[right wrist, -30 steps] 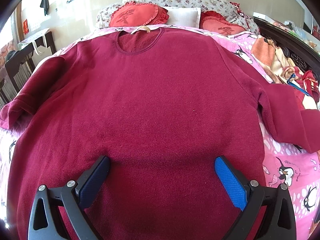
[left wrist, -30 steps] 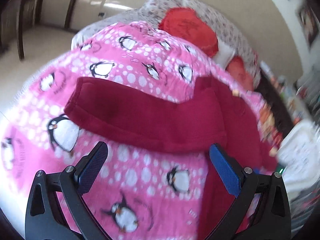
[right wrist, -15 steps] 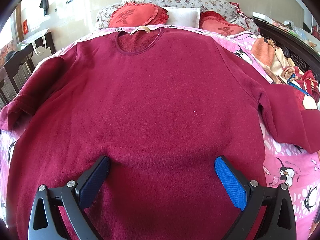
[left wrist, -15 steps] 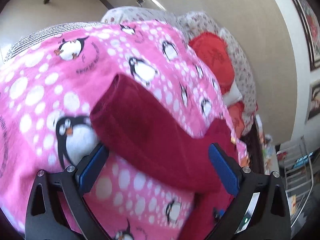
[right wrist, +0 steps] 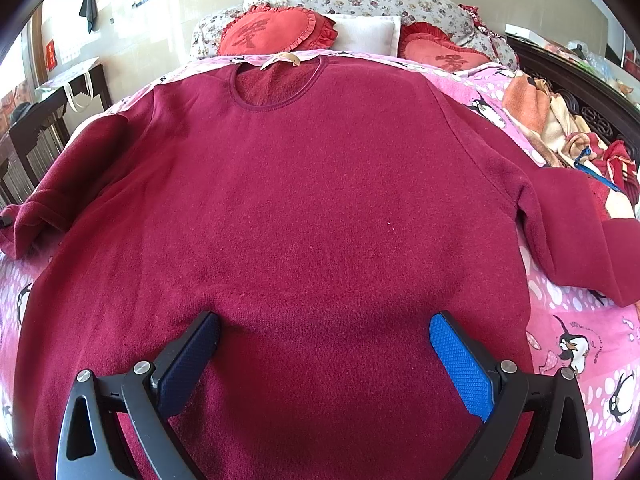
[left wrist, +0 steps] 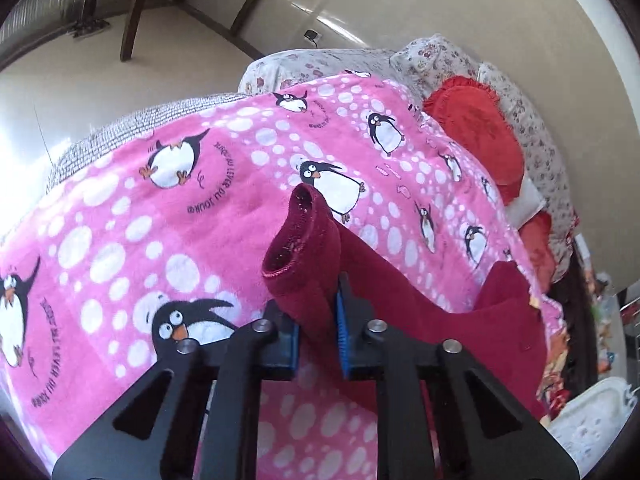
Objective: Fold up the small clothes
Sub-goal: 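Close the left gripper on the sleeve cuff, then fold the sleeve across the body with the left gripper and release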
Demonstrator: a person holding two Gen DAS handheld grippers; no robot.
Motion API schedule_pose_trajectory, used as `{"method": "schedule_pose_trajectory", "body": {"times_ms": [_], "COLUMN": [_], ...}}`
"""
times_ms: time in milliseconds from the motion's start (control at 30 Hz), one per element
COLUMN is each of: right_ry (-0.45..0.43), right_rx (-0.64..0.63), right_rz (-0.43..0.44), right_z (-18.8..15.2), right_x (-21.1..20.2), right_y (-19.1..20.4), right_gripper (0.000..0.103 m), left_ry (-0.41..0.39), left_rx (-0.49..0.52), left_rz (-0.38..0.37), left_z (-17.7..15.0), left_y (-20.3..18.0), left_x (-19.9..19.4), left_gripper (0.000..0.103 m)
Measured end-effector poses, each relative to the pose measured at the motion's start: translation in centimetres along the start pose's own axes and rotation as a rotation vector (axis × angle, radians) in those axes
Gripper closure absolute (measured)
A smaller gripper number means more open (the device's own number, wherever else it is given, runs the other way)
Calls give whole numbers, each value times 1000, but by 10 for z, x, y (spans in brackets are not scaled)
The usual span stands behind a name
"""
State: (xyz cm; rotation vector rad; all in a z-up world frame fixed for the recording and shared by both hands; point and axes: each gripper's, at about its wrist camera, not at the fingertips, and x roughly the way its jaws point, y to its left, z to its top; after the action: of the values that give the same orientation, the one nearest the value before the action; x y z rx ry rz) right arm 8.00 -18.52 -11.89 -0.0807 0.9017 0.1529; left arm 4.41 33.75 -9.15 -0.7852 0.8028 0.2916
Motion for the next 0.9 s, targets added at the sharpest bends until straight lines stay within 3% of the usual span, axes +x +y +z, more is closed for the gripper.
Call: {"method": "schedule_pose_trajectory", "body": {"times_ms": [100,200,300,467,600,767,900], "right_ry": [0,-1,-2,-2,6,-15,-27], "right_rx": [0,0,-2,-5,11,125,84], "right_rz": [-1,-1,-5,-11,-11,-6,-28], "right_z": [0,0,1,2,2,8,3], "right_x": [0,0,0,0,-2,-39,-68], "right_y": [0,0,0,0,-1,-26,-40], "right_gripper": [0,0,0,0,0,2,2], "left_ry": [-71,-259,-349,-272,-132,35,116], "left_rx": [56,77,54,192,327,458,528], "left_rz": [29,75,41,-172,-380,-504,-552], "left_z": [1,12,26,21,-17,-76,-116], "left_y": [-10,-15,-17,-77,-166,-273,-347], "left_x": [-25,-75,-107,-93,-50,11,49], "left_gripper": [95,95,95,95,95,95,95]}}
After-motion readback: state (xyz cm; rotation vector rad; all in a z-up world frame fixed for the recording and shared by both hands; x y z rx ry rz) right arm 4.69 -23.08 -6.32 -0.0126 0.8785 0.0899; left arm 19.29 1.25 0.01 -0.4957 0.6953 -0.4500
